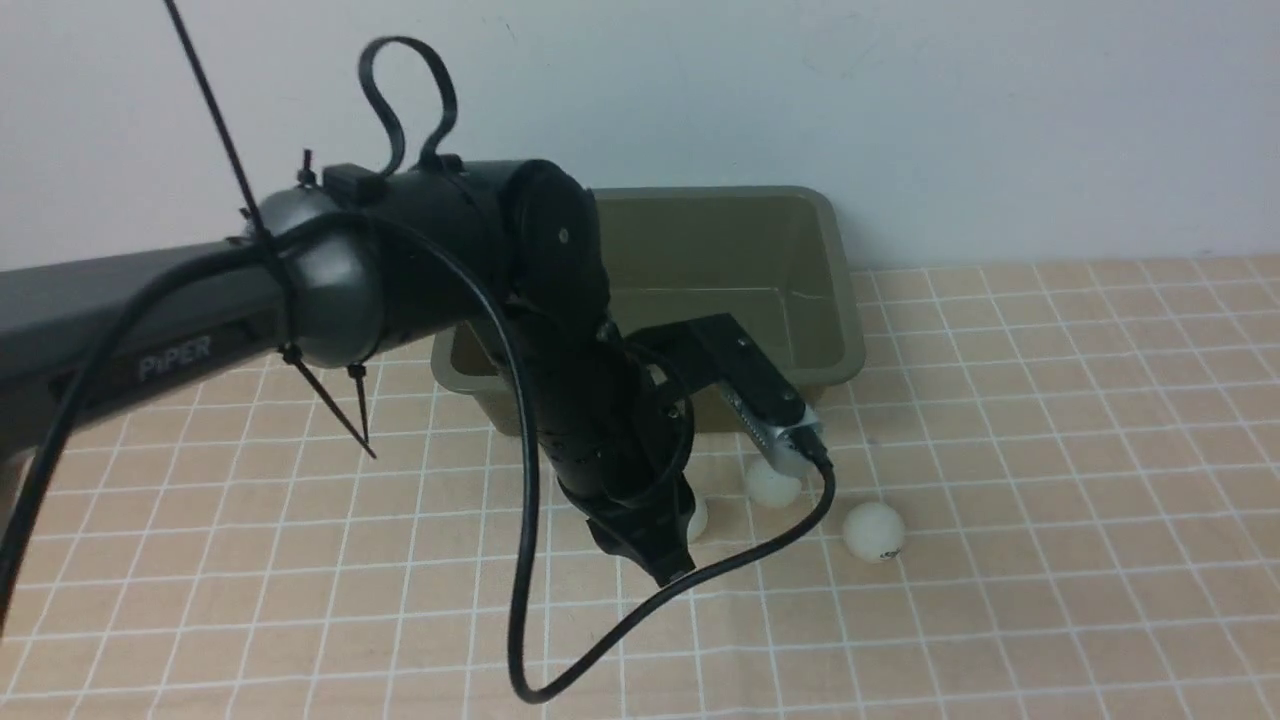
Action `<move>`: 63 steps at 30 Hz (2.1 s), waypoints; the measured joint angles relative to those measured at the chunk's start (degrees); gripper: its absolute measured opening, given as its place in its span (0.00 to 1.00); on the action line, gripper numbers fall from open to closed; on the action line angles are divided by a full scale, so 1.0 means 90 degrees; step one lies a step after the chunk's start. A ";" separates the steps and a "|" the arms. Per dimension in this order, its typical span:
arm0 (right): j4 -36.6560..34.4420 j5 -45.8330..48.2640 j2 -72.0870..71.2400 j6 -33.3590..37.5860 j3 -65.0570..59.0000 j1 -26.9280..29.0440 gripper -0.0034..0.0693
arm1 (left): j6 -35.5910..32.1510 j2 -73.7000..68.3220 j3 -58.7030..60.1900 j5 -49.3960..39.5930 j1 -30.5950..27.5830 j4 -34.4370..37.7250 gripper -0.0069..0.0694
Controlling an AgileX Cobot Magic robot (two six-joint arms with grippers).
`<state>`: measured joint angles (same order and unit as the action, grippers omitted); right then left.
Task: Put the table tennis balls into the box on the light coffee tablecloth.
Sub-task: 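Reach for and grasp a ping pong ball on the table beside the basket, then drop the ball into the bin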
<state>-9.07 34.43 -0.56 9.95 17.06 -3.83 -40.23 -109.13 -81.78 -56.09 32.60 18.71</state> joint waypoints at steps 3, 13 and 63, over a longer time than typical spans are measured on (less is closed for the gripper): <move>-0.0007 0.0000 0.0000 0.0000 0.0000 0.0000 0.02 | 0.0441 -0.0132 0.0000 0.0374 0.0000 -0.0051 0.54; -0.0007 0.0000 0.0000 0.0000 0.0000 0.0000 0.02 | 0.2277 -0.0341 0.0000 0.1377 0.0000 -0.0051 0.70; -0.0001 -0.0003 0.0000 0.0000 0.0000 0.0000 0.02 | 0.2194 -0.1235 -0.2959 0.0057 -0.2387 0.0415 0.68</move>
<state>-9.07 34.40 -0.56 9.95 17.06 -3.83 -20.49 -120.25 -108.41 -55.58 11.12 22.44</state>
